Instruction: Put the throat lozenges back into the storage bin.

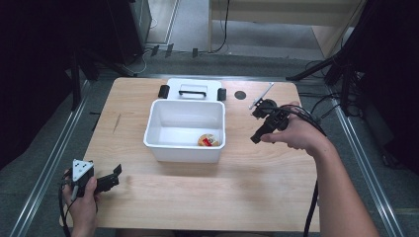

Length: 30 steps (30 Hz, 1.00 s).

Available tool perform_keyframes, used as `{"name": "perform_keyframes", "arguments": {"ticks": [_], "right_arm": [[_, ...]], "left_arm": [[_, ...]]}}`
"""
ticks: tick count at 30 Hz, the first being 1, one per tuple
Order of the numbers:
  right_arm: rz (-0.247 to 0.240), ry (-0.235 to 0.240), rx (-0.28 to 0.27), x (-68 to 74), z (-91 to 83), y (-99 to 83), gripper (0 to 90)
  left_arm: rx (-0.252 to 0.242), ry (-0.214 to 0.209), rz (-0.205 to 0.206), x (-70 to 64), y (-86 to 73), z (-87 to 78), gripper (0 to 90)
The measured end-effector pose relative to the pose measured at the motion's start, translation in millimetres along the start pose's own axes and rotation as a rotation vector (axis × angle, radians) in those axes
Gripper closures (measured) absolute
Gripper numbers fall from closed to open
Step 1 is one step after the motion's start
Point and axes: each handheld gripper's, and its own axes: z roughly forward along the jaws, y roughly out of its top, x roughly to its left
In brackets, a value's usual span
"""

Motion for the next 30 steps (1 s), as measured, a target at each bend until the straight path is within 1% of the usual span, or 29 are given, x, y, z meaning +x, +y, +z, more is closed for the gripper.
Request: {"name": "perform_keyframes", "arguments": {"ticks": [6, 8, 10, 11, 14, 17, 20, 23, 24, 30], "right_arm": [[0.054, -0.002, -0.004, -9.9, 8.9, -22.1, 22.4], [0.081, -0.006, -0.006, -13.8, 14.1, -31.9, 21.9], [0.1, -0.006, -0.008, -15.4, 17.4, -37.5, 20.5], [0.103, -0.011, -0.013, -16.9, 19.7, -41.3, 20.0], [0.138, -0.019, -0.033, -18.9, 25.4, -52.4, 17.3], [0.176, -0.022, -0.071, -20.6, 31.5, -63.9, 14.9], [0.208, -0.04, -0.112, -21.6, 35.8, -74.8, 13.9], [0.229, -0.058, -0.149, -22.1, 40.0, -84.6, 13.2], [0.242, -0.064, -0.169, -21.9, 42.0, -88.9, 12.9], [0.292, -0.067, -0.261, -21.6, 53.9, -111.5, 6.3]], "left_arm": [[0.002, 0.0, -0.001, -0.1, 0.1, 0.2, 0.0], [0.002, 0.0, 0.0, 0.0, 0.1, 0.2, 0.0], [0.002, 0.0, 0.0, -0.1, 0.1, 0.2, 0.0], [0.002, 0.001, 0.002, -0.1, 0.1, 0.2, 0.0], [0.001, 0.003, 0.004, -0.6, 0.0, 0.3, 0.0], [0.001, 0.003, 0.005, -0.6, 0.1, 0.3, 0.0], [0.002, 0.003, 0.007, -0.6, 0.1, 0.2, 0.0], [0.001, 0.003, 0.005, -0.6, 0.1, 0.2, 0.0], [0.001, 0.003, 0.005, -0.5, 0.1, 0.2, 0.0], [0.003, 0.003, 0.007, -0.5, 0.1, 0.3, 0.0]]}}
